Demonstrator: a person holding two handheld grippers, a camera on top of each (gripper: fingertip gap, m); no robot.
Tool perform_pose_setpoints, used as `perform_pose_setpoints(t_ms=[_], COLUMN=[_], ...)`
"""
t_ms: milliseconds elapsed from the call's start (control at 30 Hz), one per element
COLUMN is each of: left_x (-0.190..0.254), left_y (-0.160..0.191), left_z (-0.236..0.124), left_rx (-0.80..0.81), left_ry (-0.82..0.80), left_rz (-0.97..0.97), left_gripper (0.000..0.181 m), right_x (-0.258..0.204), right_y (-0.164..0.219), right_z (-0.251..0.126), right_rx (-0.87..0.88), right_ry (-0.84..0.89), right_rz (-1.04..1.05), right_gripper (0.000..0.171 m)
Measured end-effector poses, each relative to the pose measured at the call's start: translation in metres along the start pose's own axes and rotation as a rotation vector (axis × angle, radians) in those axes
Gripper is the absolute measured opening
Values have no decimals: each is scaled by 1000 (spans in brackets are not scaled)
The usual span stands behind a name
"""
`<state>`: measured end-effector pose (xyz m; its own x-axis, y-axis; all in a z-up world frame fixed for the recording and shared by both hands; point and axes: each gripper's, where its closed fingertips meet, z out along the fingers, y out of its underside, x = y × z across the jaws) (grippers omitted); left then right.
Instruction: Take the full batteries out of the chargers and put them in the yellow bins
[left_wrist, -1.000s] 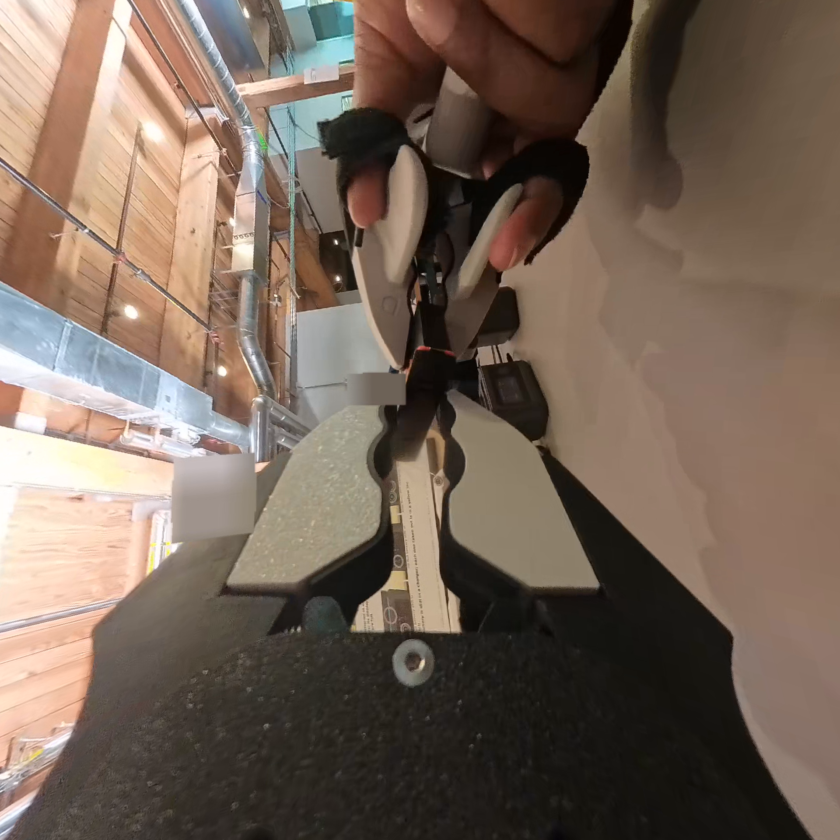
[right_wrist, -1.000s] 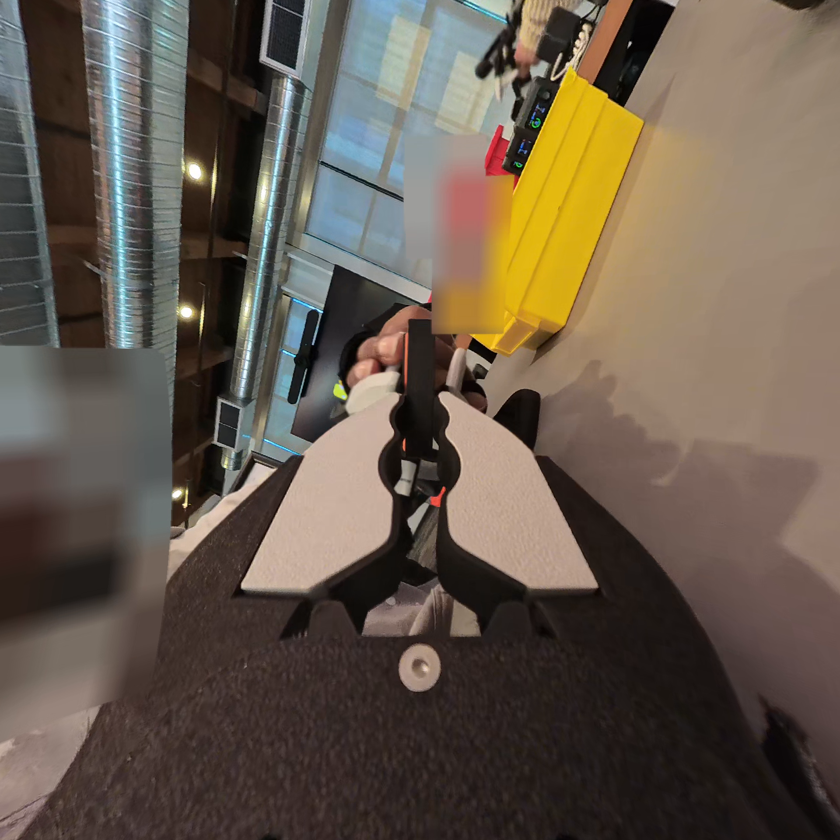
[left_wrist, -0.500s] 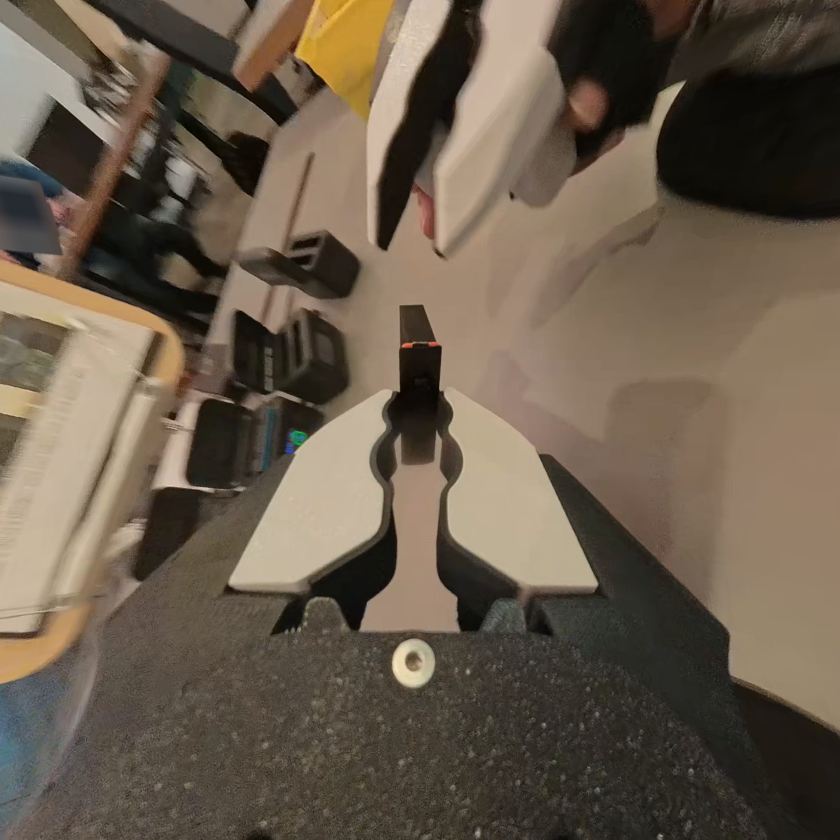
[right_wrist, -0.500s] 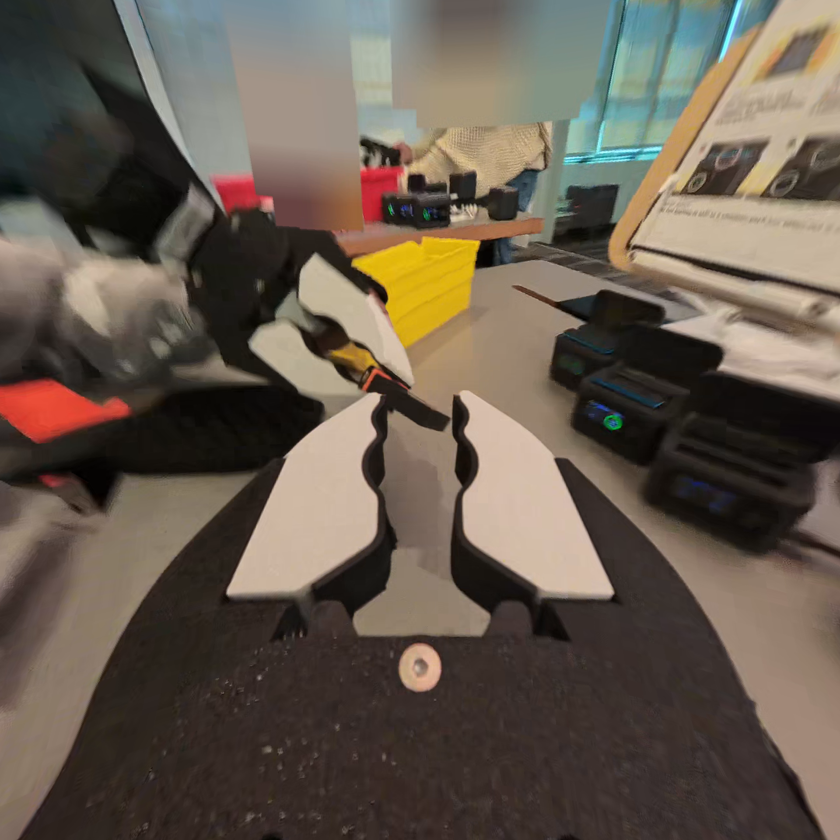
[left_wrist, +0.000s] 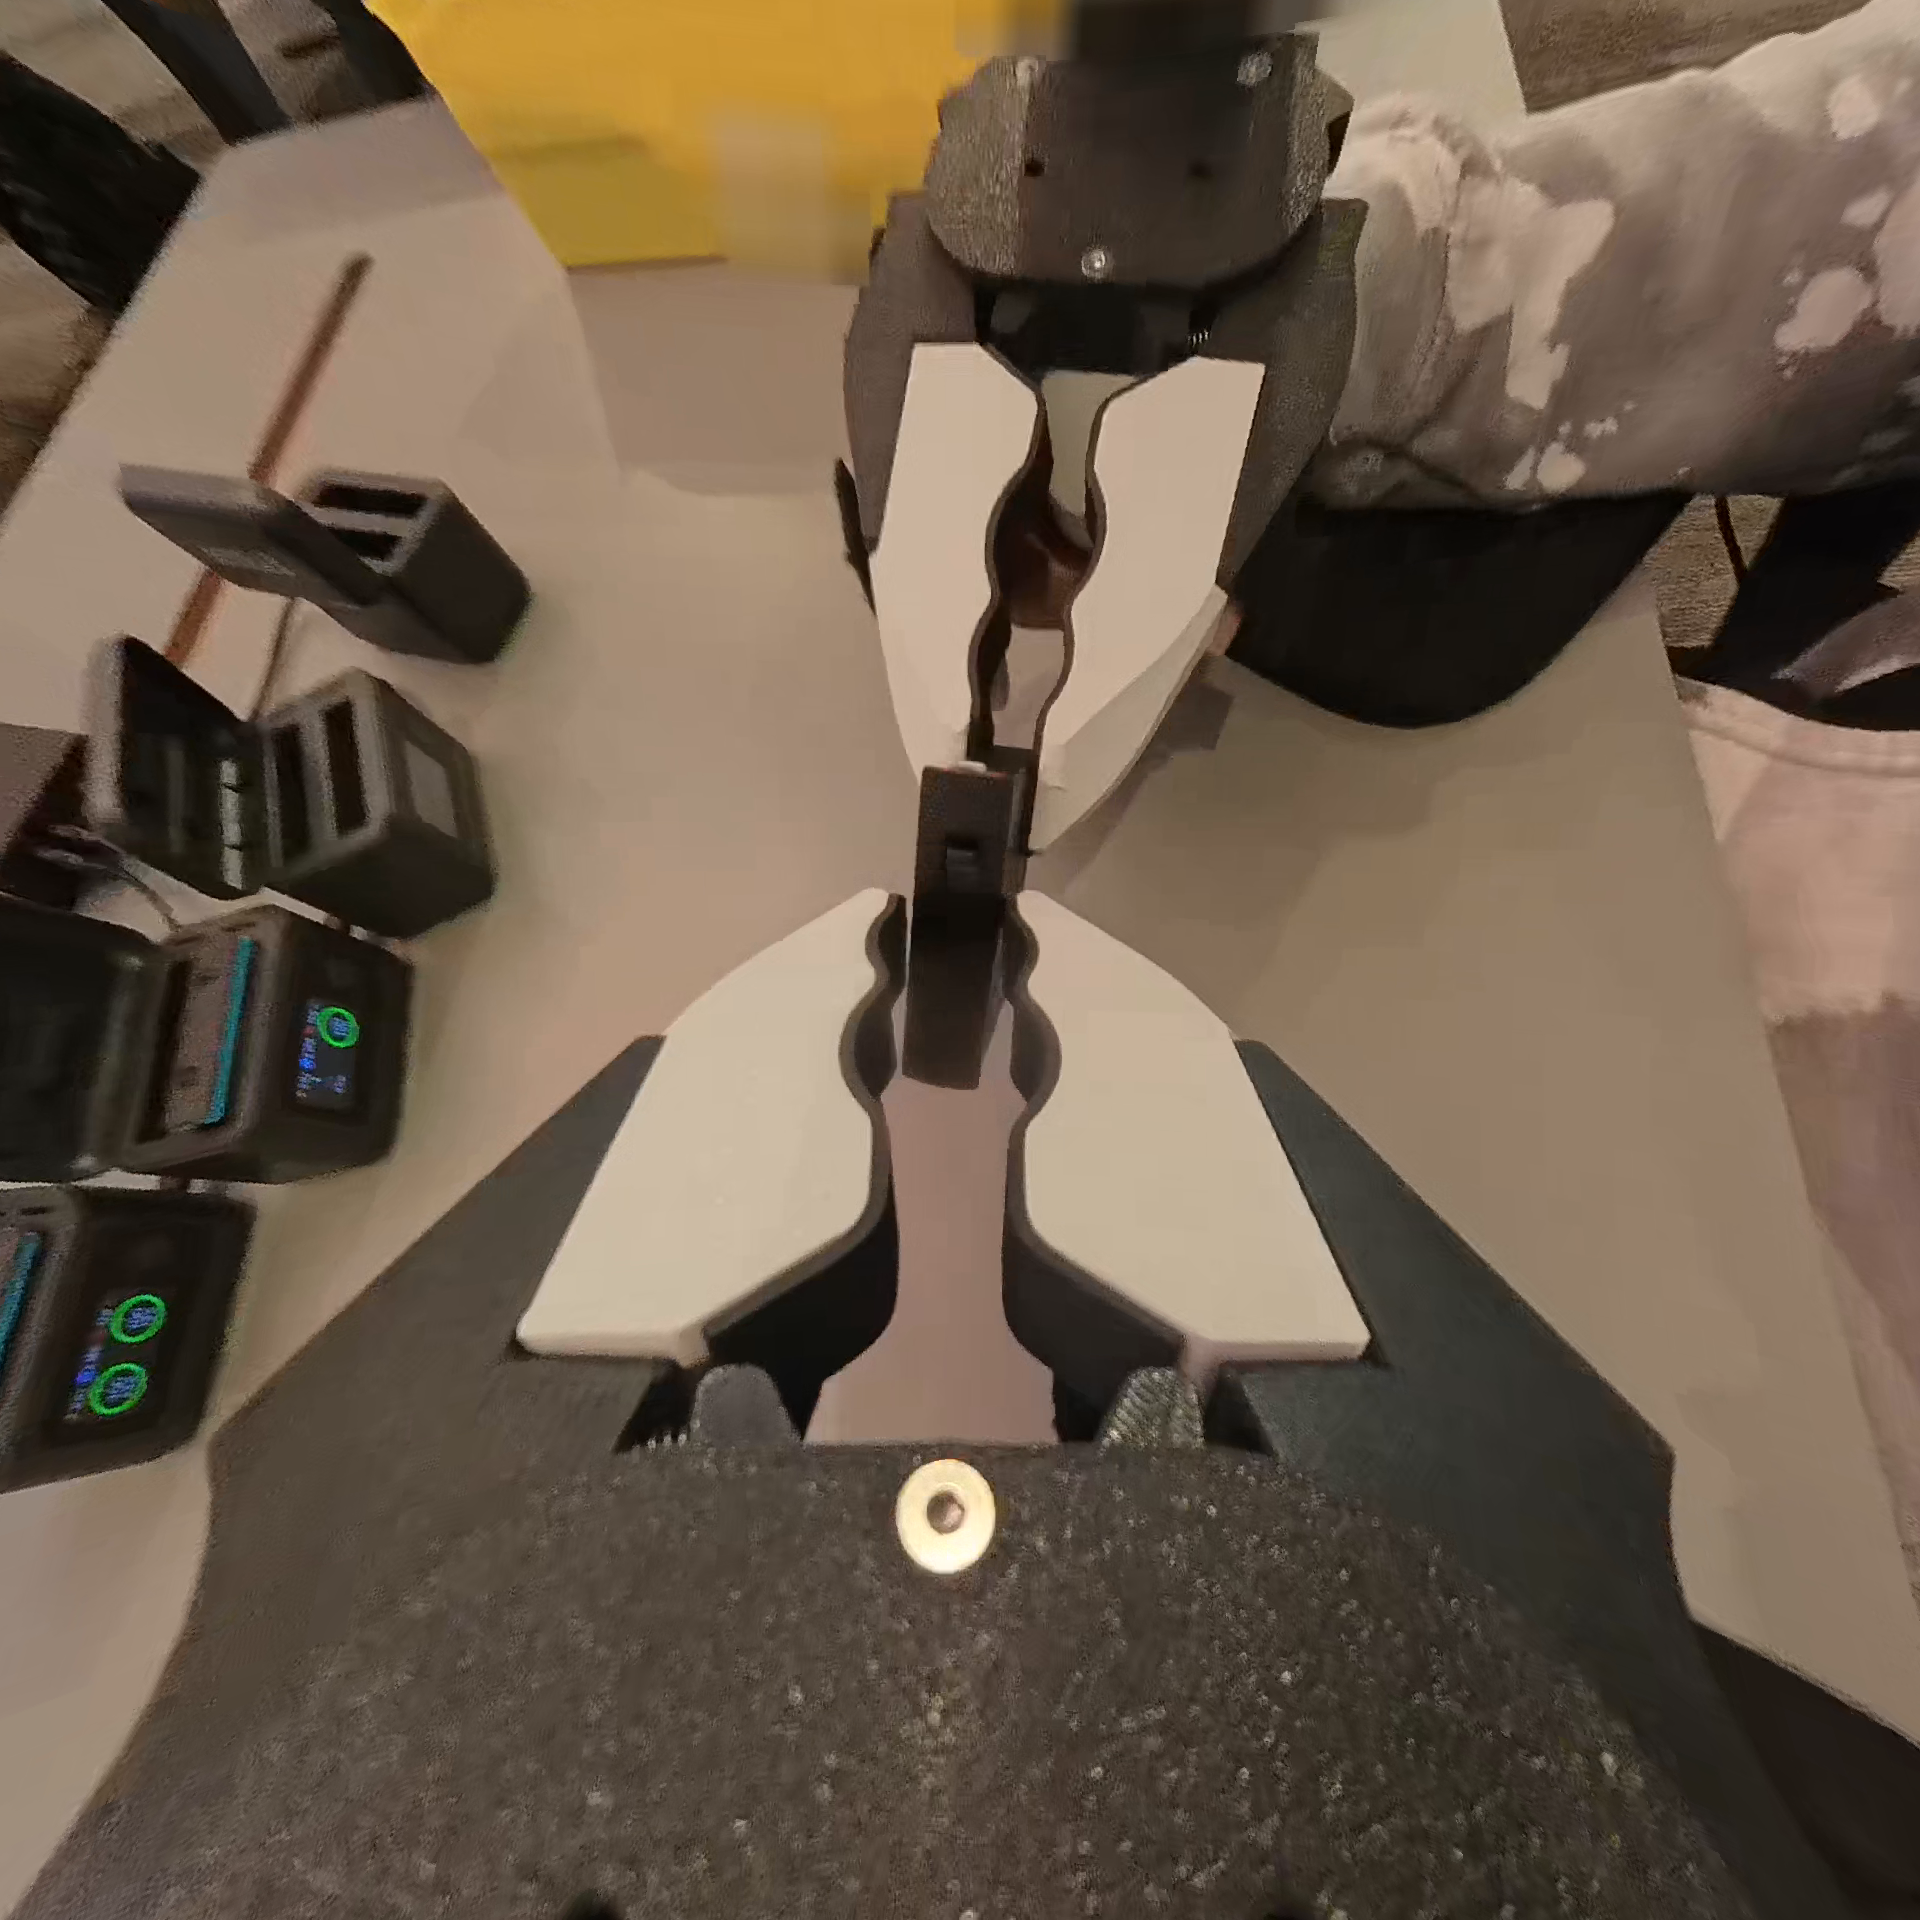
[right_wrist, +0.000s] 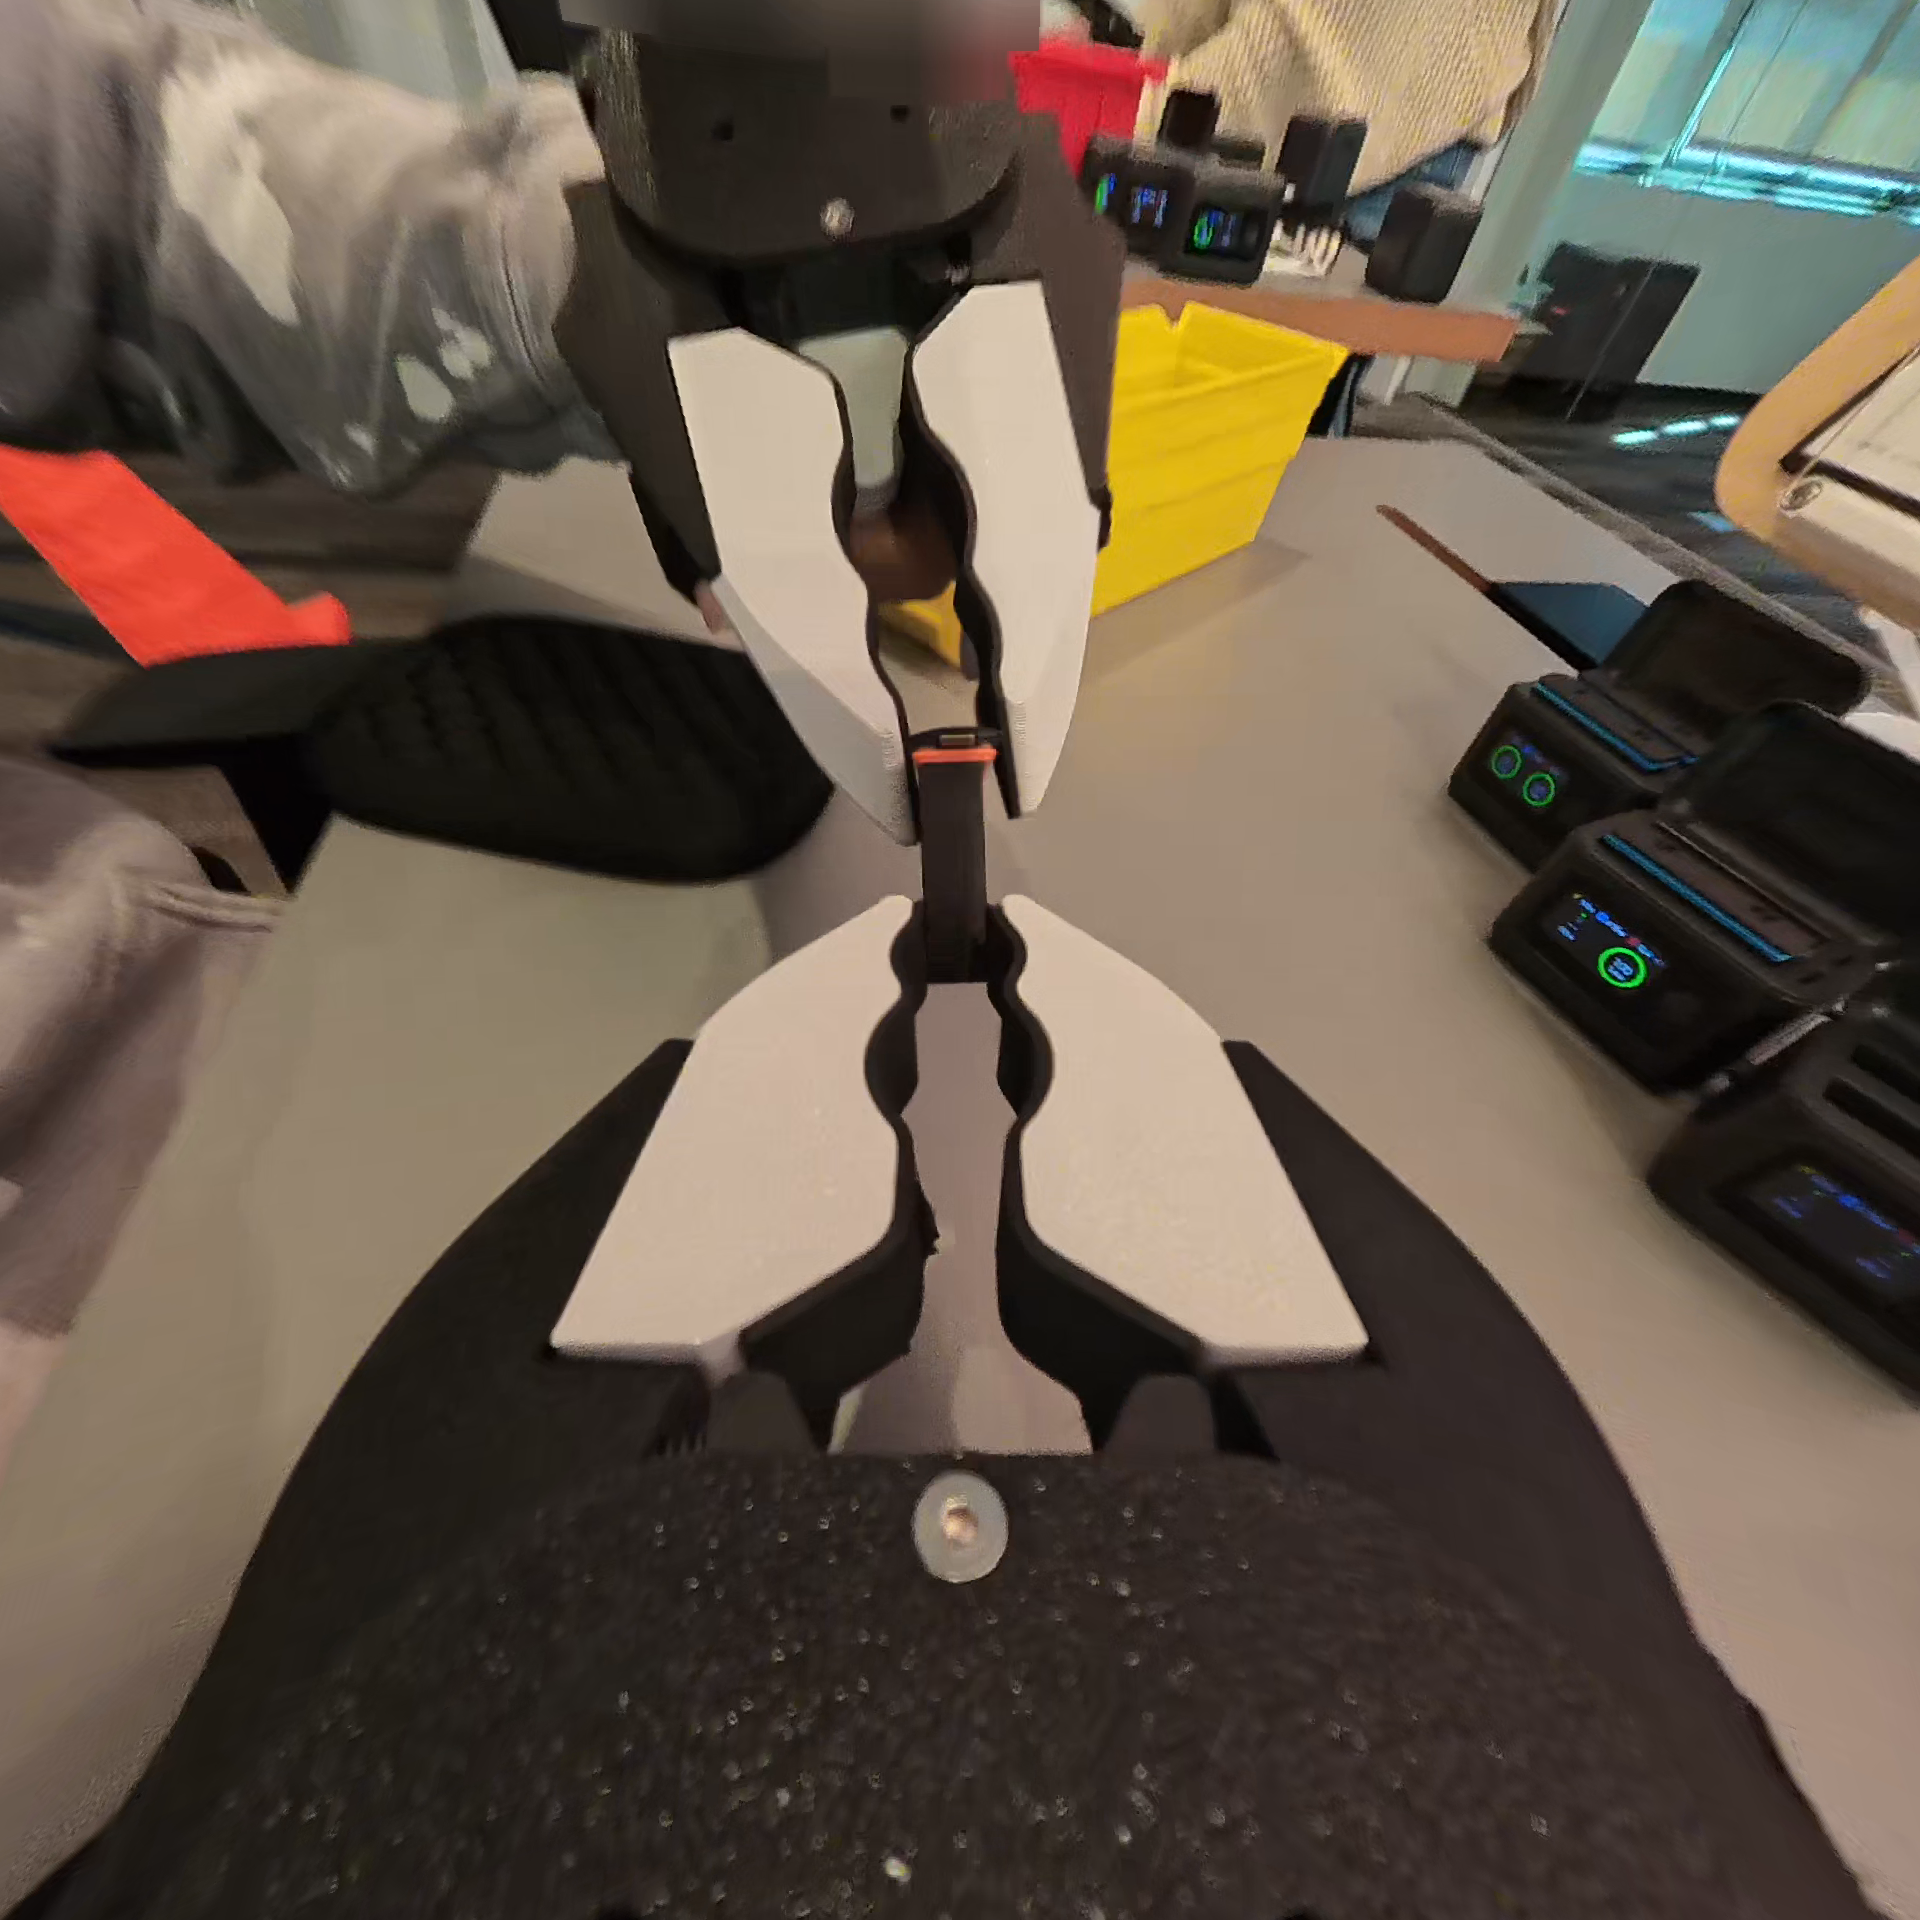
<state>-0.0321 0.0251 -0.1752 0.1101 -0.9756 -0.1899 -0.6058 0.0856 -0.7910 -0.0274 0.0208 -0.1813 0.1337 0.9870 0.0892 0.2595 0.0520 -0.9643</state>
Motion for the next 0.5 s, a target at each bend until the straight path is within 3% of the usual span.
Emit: perform_pose_setpoints(t_ms=[133, 333, 500], left_x=[-1, -1, -47], left_y=[-7, 1, 0], left_z=[-2, -1, -8], left_rx=[-18, -166, -267], left_ry=[-12, 76, 9], left_rz=[36, 13, 49], left_gripper=[18, 15, 15], right_x=[2, 2, 37], right_y=[-11, -7, -5], right_z=[-7, -5, -13], right_rx=[87, 65, 71], right_ry=[-38, -37, 170], right_rz=[78, 82, 98], right_gripper=[10, 10, 17])
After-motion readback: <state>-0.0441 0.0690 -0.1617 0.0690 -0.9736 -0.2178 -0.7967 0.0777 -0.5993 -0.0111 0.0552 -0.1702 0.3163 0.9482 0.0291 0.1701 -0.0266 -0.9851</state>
